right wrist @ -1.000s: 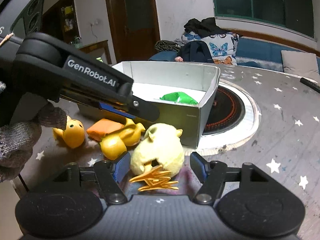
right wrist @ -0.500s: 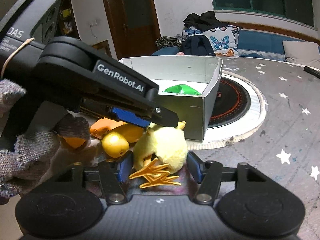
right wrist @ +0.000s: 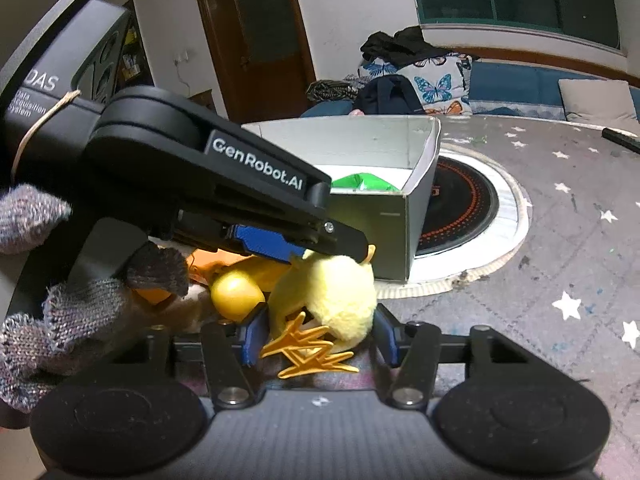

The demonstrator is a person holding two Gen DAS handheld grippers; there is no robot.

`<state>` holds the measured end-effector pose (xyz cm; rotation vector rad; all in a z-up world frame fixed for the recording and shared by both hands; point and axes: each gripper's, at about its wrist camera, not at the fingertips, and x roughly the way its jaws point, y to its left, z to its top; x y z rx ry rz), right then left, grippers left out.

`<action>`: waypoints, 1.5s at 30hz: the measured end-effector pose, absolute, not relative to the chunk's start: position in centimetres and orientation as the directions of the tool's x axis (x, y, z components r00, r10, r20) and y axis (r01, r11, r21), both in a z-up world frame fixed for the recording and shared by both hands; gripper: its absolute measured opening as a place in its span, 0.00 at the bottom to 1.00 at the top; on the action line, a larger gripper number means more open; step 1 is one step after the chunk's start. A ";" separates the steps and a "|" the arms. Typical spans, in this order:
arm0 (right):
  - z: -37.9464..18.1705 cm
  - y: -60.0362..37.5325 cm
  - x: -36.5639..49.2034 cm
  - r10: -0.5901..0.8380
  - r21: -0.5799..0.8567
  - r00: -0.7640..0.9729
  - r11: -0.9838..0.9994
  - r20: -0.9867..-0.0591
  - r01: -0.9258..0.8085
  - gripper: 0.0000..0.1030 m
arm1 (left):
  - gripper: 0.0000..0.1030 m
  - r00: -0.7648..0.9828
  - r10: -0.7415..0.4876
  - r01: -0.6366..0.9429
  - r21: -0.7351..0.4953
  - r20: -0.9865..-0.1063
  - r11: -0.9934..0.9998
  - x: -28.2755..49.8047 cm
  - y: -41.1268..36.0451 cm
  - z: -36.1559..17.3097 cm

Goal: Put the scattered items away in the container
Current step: 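Lower the left gripper onto the fuzzy yellow chick and grasp it, then lift the fuzzy chick into the white box and release it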

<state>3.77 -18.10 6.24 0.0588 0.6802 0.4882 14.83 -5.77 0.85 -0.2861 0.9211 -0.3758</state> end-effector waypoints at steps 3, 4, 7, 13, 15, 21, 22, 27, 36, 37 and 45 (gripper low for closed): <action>7.2 -18.2 3.1 0.448 0.190 0.684 0.887 -0.576 -0.421 0.54 | 0.39 0.570 -0.438 0.207 -0.395 -0.695 0.895 14.0 -5.8 2.2; 7.7 -18.3 2.9 0.447 0.182 0.693 0.887 -0.566 -0.425 0.54 | 0.39 0.583 -0.439 0.216 -0.390 -0.683 0.895 13.7 -5.9 2.9; 9.5 -18.4 2.5 0.453 0.161 0.717 0.884 -0.531 -0.439 0.54 | 0.39 0.628 -0.436 0.243 -0.369 -0.645 0.897 13.2 -5.9 5.0; 12.5 -18.1 5.0 0.470 0.124 0.745 0.873 -0.473 -0.472 0.54 | 0.39 0.695 -0.411 0.251 -0.336 -0.590 0.908 15.2 -5.6 8.5; 13.0 -17.8 6.5 0.473 0.119 0.747 0.871 -0.468 -0.476 0.54 | 0.39 0.701 -0.400 0.237 -0.336 -0.590 0.912 16.8 -5.5 8.7; 12.4 -16.6 11.5 0.479 0.138 0.724 0.867 -0.497 -0.479 0.54 | 0.39 0.691 -0.365 0.202 -0.319 -0.624 0.926 21.3 -5.2 7.7; 12.1 -16.4 12.1 0.476 0.140 0.719 0.868 -0.506 -0.476 0.53 | 0.39 0.686 -0.361 0.196 -0.317 -0.631 0.928 21.8 -5.1 7.3; 10.3 -15.7 14.3 0.466 0.158 0.694 0.873 -0.549 -0.462 0.53 | 0.39 0.658 -0.347 0.173 -0.315 -0.668 0.933 23.9 -4.8 5.4; 8.6 -14.8 15.1 0.437 0.123 0.684 0.880 -0.583 -0.458 0.54 | 0.39 0.646 -0.349 0.160 -0.326 -0.679 0.932 24.7 -4.4 3.9; 8.5 -14.7 15.0 0.434 0.117 0.686 0.881 -0.583 -0.458 0.54 | 0.40 0.648 -0.349 0.162 -0.325 -0.677 0.932 24.6 -4.3 4.0; 8.6 -14.2 14.0 0.421 0.094 0.695 0.885 -0.583 -0.456 0.55 | 0.40 0.666 -0.335 0.168 -0.303 -0.666 0.938 23.5 -4.1 4.6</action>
